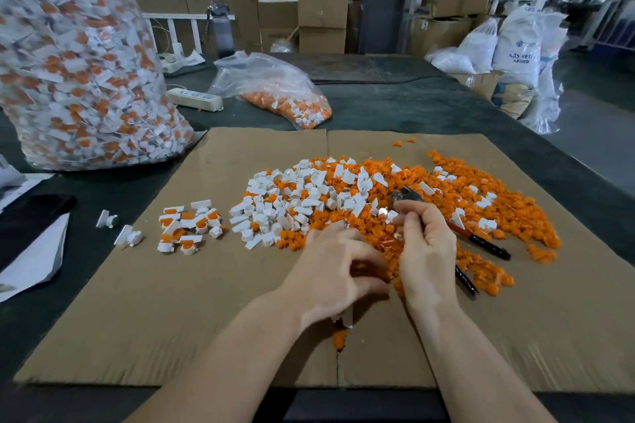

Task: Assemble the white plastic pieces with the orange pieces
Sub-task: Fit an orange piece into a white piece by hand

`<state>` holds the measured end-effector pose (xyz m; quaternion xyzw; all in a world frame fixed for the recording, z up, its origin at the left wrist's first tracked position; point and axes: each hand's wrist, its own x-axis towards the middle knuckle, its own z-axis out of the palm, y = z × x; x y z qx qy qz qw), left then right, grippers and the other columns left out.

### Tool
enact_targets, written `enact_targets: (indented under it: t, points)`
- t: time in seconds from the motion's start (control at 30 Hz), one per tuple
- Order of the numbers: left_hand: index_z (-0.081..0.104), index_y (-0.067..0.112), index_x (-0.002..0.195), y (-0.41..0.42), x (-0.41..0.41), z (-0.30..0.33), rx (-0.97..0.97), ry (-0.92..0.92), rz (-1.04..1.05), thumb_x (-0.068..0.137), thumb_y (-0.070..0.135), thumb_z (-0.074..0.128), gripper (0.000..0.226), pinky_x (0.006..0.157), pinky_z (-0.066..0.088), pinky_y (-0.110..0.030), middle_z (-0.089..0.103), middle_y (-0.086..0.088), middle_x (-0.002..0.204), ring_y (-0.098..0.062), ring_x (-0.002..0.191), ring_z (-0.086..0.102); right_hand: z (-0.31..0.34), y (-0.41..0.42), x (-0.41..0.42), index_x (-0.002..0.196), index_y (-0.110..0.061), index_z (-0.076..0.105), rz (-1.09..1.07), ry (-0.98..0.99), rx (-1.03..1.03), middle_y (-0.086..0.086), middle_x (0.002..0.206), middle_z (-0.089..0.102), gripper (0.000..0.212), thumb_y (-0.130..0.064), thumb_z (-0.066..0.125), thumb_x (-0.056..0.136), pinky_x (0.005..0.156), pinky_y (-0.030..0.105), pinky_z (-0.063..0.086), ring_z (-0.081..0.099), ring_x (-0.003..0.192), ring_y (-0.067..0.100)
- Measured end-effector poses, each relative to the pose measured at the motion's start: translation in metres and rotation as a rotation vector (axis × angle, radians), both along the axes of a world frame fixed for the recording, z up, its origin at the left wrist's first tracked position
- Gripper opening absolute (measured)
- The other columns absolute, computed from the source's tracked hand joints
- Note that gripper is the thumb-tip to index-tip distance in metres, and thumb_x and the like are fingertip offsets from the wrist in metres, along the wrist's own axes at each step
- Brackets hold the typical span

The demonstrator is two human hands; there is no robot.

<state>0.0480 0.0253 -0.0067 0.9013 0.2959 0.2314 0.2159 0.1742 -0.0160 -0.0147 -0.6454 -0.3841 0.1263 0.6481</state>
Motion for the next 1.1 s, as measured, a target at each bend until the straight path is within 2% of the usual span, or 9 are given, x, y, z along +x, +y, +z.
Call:
enact_targets:
  t: [0.13,0.33,0.4,0.5,0.6,0.77,0.87,0.93,1.1]
  points:
    - [0.068,0.035,0.100,-0.006,0.015,-0.001,0.077,0.077,-0.022,0.076,0.058,0.064,0.033,0.076,0.014,-0.029,0.043,0.023,0.085,-0.007,0.085,0.027,0.000,0.001,0.000,0.089,-0.033,0.058,0.029,0.055,0.005,-0.006,0.087,0.061,0.033,-0.010,0.036,0.099,0.078,0.024,0.046,0.055,0.082,0.003]
    - [0.066,0.031,0.098,-0.007,0.023,0.002,0.130,0.129,-0.019,0.080,0.053,0.062,0.028,0.076,0.010,-0.029,0.040,0.019,0.083,-0.005,0.084,0.023,-0.001,0.001,0.001,0.091,-0.028,0.061,0.097,0.110,0.044,-0.005,0.082,0.060,0.033,-0.008,0.036,0.099,0.070,0.015,0.047,0.054,0.073,0.000]
    - [0.066,0.031,0.099,-0.005,0.025,0.002,0.189,0.162,-0.010,0.085,0.049,0.058,0.024,0.077,0.012,-0.030,0.045,0.017,0.086,-0.007,0.084,0.024,0.000,0.001,0.001,0.090,-0.027,0.061,0.115,0.113,0.057,-0.006,0.081,0.060,0.033,-0.007,0.037,0.098,0.069,0.013,0.047,0.055,0.073,-0.002]
    - [0.066,0.031,0.100,-0.002,0.024,0.000,0.198,0.160,0.050,0.091,0.043,0.052,0.020,0.083,0.017,-0.032,0.058,0.013,0.096,-0.009,0.089,0.031,0.000,-0.001,-0.002,0.092,-0.029,0.060,0.121,0.073,0.044,-0.012,0.088,0.061,0.032,-0.006,0.040,0.097,0.078,0.017,0.047,0.056,0.086,-0.006]
    - [0.066,0.030,0.098,0.002,0.022,0.001,0.118,0.084,0.145,0.092,0.042,0.050,0.020,0.091,0.024,-0.035,0.058,0.012,0.097,-0.012,0.097,0.039,-0.001,-0.004,-0.004,0.093,-0.031,0.059,0.118,-0.046,0.017,-0.015,0.096,0.061,0.034,0.000,0.045,0.093,0.085,0.018,0.045,0.055,0.096,-0.004]
    - [0.069,0.025,0.091,0.013,0.014,0.009,-0.239,-0.223,0.291,0.090,0.034,0.058,0.014,0.097,0.037,-0.047,0.064,0.010,0.089,-0.013,0.094,0.056,-0.004,-0.004,-0.009,0.096,-0.019,0.065,0.134,-0.426,-0.033,-0.006,0.095,0.061,0.031,0.006,0.058,0.080,0.088,0.012,0.039,0.054,0.097,0.008]
    - [0.072,0.020,0.094,0.016,0.008,0.011,-0.322,-0.268,0.286,0.092,0.031,0.057,0.019,0.086,0.042,-0.035,0.067,0.006,0.086,-0.010,0.086,0.058,-0.005,-0.004,-0.012,0.102,-0.013,0.068,0.142,-0.542,-0.009,-0.004,0.094,0.062,0.023,-0.002,0.066,0.081,0.086,0.018,0.044,0.057,0.093,0.010]
    - [0.073,0.020,0.097,0.016,0.005,0.011,-0.352,-0.268,0.256,0.094,0.030,0.054,0.023,0.077,0.044,-0.027,0.067,0.005,0.086,-0.009,0.085,0.059,-0.006,-0.003,-0.013,0.102,-0.011,0.068,0.137,-0.558,-0.015,-0.004,0.093,0.062,0.020,-0.005,0.066,0.083,0.084,0.012,0.043,0.057,0.090,0.008]
    - [0.070,0.028,0.098,0.017,-0.010,0.004,-0.248,-0.242,0.272,0.092,0.028,0.057,0.014,0.076,0.038,-0.008,0.063,0.019,0.090,0.002,0.089,0.055,-0.006,-0.003,-0.011,0.099,-0.010,0.069,0.071,-0.550,-0.022,-0.005,0.089,0.060,0.015,-0.007,0.065,0.085,0.082,0.002,0.038,0.055,0.086,0.005]
